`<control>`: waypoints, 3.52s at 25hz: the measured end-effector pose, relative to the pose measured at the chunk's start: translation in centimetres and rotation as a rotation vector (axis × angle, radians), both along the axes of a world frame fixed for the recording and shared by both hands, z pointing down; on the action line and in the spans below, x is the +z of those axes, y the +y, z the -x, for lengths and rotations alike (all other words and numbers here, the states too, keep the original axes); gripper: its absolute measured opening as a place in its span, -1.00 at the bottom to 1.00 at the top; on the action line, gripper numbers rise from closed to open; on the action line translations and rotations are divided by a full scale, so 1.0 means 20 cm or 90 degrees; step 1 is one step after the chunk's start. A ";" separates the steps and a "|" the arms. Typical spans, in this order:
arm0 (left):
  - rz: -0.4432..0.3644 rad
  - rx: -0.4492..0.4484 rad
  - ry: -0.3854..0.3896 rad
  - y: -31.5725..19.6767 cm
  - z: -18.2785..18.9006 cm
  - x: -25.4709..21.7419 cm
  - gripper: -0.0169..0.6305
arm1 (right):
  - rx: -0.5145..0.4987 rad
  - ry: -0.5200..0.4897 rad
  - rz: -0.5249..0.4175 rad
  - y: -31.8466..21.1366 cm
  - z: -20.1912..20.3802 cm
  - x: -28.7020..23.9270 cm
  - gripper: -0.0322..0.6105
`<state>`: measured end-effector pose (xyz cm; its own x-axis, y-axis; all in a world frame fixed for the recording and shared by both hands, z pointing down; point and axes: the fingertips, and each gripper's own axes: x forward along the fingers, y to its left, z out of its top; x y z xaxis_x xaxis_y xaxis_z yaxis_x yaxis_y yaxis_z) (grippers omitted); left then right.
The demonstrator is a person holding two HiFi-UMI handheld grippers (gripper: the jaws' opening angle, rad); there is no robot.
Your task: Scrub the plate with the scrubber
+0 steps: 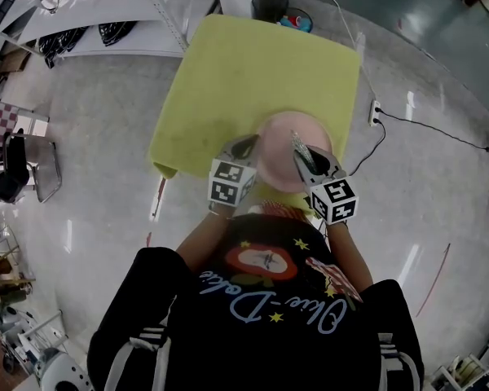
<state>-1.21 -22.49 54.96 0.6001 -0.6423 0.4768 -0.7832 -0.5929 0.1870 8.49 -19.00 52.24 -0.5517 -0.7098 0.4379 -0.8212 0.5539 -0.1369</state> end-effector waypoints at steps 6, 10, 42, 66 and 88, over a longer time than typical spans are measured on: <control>-0.083 0.032 0.021 0.06 -0.01 -0.22 -0.94 | 0.049 -0.028 -0.048 0.07 0.00 -0.15 -0.70; -0.116 0.060 0.028 0.17 0.00 -0.30 -0.94 | 0.067 -0.029 -0.084 0.12 0.02 -0.23 -0.70; -0.165 0.091 0.082 0.49 0.10 -0.47 -0.94 | 0.085 -0.032 -0.142 0.42 0.17 -0.38 -0.71; -0.177 0.113 0.112 0.57 0.02 -0.50 -0.94 | 0.104 -0.031 -0.175 0.50 0.12 -0.45 -0.71; -0.177 0.094 0.132 0.53 0.05 -0.56 -0.94 | 0.091 -0.034 -0.191 0.48 0.15 -0.55 -0.71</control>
